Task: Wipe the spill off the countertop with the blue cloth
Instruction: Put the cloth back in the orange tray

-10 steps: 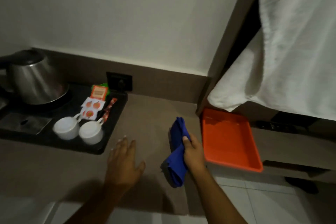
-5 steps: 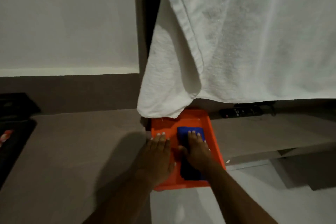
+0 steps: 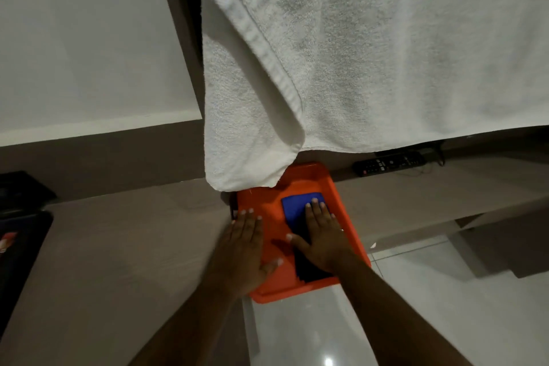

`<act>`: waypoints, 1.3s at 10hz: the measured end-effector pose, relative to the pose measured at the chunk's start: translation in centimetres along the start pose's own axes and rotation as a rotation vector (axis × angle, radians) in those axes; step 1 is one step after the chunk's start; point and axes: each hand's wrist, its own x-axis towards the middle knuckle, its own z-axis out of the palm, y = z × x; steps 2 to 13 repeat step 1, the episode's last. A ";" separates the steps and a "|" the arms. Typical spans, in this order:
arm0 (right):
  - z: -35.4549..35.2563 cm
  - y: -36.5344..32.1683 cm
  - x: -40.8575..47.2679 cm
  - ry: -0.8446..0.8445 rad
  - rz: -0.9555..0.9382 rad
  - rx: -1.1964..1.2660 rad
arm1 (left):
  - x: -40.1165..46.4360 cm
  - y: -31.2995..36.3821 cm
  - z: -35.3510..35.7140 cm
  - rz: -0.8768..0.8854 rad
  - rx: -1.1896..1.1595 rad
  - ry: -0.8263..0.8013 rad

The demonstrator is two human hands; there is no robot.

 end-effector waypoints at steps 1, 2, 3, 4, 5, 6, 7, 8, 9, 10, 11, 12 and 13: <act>-3.2 -1.7 -2.4 0.090 -0.006 -0.014 | -2.4 -1.2 -2.8 -0.058 -0.067 0.080; -3.2 -1.7 -2.4 0.090 -0.006 -0.014 | -2.4 -1.2 -2.8 -0.058 -0.067 0.080; -3.2 -1.7 -2.4 0.090 -0.006 -0.014 | -2.4 -1.2 -2.8 -0.058 -0.067 0.080; -3.2 -1.7 -2.4 0.090 -0.006 -0.014 | -2.4 -1.2 -2.8 -0.058 -0.067 0.080; -3.2 -1.7 -2.4 0.090 -0.006 -0.014 | -2.4 -1.2 -2.8 -0.058 -0.067 0.080; -3.2 -1.7 -2.4 0.090 -0.006 -0.014 | -2.4 -1.2 -2.8 -0.058 -0.067 0.080; -3.2 -1.7 -2.4 0.090 -0.006 -0.014 | -2.4 -1.2 -2.8 -0.058 -0.067 0.080; -3.2 -1.7 -2.4 0.090 -0.006 -0.014 | -2.4 -1.2 -2.8 -0.058 -0.067 0.080; -3.2 -1.7 -2.4 0.090 -0.006 -0.014 | -2.4 -1.2 -2.8 -0.058 -0.067 0.080; -3.2 -1.7 -2.4 0.090 -0.006 -0.014 | -2.4 -1.2 -2.8 -0.058 -0.067 0.080; -3.2 -1.7 -2.4 0.090 -0.006 -0.014 | -2.4 -1.2 -2.8 -0.058 -0.067 0.080; -3.2 -1.7 -2.4 0.090 -0.006 -0.014 | -2.4 -1.2 -2.8 -0.058 -0.067 0.080; -3.2 -1.7 -2.4 0.090 -0.006 -0.014 | -2.4 -1.2 -2.8 -0.058 -0.067 0.080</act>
